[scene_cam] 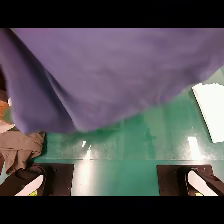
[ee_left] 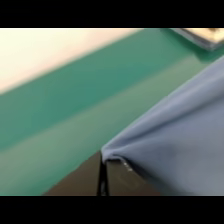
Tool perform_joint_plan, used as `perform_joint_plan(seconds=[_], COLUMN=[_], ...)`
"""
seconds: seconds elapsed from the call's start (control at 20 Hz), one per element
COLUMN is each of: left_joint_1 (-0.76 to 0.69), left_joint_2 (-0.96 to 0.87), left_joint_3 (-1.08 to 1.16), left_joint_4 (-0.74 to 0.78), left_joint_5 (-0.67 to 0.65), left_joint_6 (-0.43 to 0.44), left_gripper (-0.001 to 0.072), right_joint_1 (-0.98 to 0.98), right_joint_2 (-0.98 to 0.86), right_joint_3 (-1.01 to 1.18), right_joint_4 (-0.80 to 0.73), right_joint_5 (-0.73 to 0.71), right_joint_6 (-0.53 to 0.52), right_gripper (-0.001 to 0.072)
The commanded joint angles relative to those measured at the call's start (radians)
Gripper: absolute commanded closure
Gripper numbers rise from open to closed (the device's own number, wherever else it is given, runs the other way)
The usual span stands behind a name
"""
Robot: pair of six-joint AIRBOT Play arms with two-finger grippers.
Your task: Fold the shirts.
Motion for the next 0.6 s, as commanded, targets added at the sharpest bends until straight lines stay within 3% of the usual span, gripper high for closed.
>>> perform_joint_plan(seconds=[0.0, 0.25, 0.55], left_joint_1=[0.0, 0.0, 0.0], left_joint_2=[-0.061, -0.318, -0.586], left_joint_3=[-0.208, -0.47, -0.475], left_joint_4=[-0.032, -0.033, -0.032], left_joint_5=[-0.037, 0.117, 0.423], left_joint_6=[0.013, 0.064, 0.083], left_gripper=[0.0685, 0.0684, 0.0684], right_joint_1=[0.048, 0.064, 0.073], right_joint_2=[-0.086, -0.33, -0.56], right_joint_3=[-0.112, -0.283, -0.327], right_joint_4=[0.003, 0.002, 0.005], right_joint_5=[0.076, -0.004, -0.24], right_joint_6=[0.01, 0.01, 0.009], right_gripper=[0.0701, 0.0701, 0.0701])
